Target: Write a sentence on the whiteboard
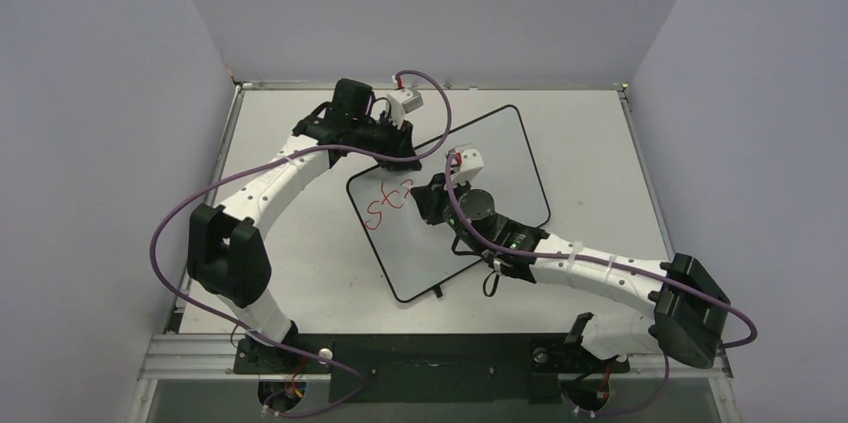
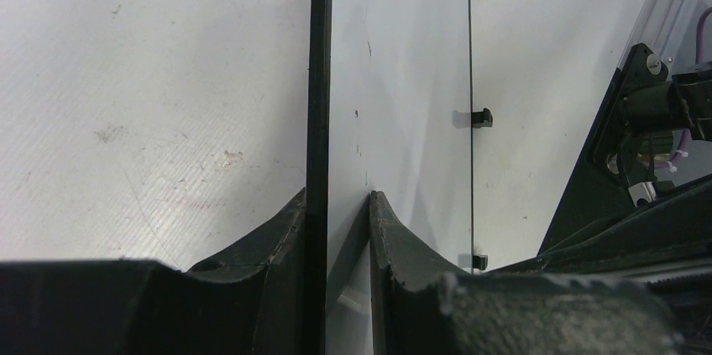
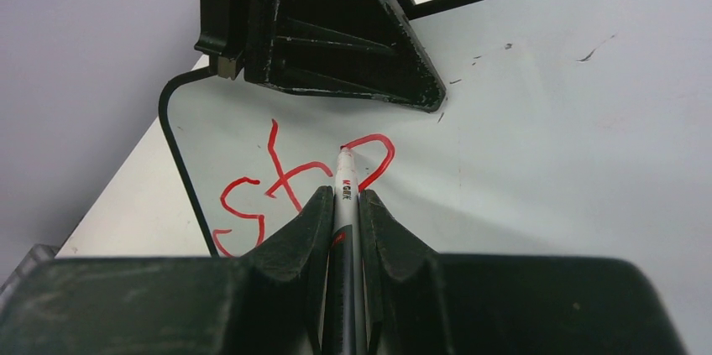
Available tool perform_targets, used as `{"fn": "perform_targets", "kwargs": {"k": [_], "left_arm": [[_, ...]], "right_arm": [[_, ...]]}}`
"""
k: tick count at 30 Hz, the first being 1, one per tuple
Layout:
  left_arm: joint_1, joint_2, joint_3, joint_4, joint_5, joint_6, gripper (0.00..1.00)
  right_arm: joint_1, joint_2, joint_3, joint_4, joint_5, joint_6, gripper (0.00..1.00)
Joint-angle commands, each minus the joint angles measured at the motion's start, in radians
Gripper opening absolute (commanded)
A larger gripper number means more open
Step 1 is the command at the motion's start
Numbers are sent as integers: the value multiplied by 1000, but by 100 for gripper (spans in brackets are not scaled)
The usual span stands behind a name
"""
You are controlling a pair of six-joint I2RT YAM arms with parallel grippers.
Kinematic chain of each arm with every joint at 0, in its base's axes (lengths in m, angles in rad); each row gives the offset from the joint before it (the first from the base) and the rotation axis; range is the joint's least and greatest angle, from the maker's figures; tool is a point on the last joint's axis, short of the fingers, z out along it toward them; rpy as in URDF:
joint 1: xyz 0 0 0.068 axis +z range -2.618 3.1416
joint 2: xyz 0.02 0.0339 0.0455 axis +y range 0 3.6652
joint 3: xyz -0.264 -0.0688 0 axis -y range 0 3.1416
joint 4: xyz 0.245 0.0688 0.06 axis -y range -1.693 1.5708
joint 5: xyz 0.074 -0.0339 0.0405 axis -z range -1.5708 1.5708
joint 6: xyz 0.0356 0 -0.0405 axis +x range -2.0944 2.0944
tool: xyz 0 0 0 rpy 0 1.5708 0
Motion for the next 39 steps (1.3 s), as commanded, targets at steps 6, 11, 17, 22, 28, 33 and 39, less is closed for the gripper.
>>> {"fn": "perform_targets", "kwargs": {"k": [6, 11, 17, 22, 28, 33, 39], "left_arm": [[-9, -26, 8, 23, -148, 130, 0], [-9, -26, 8, 23, -149, 129, 0], [-9, -26, 8, 21, -151, 129, 0], [-10, -28, 7, 22, -152, 130, 0], [-9, -25, 9, 21, -151, 130, 0], [-9, -24, 10, 20, -151, 129, 0], [-9, -23, 17, 25, -143, 114, 0]], "right_arm": [[10, 14, -61, -41, 1, 25, 0], [12, -18, -105, -51, 18, 34, 0], [11, -49, -133, -77, 32, 40, 0], [7, -95, -124, -132, 99, 23, 0], [-19, -151, -51, -205, 126, -33, 0], [-18, -204, 1, -211, 44, -87, 0], [-20, -239, 43, -199, -3, -105, 0]]}}
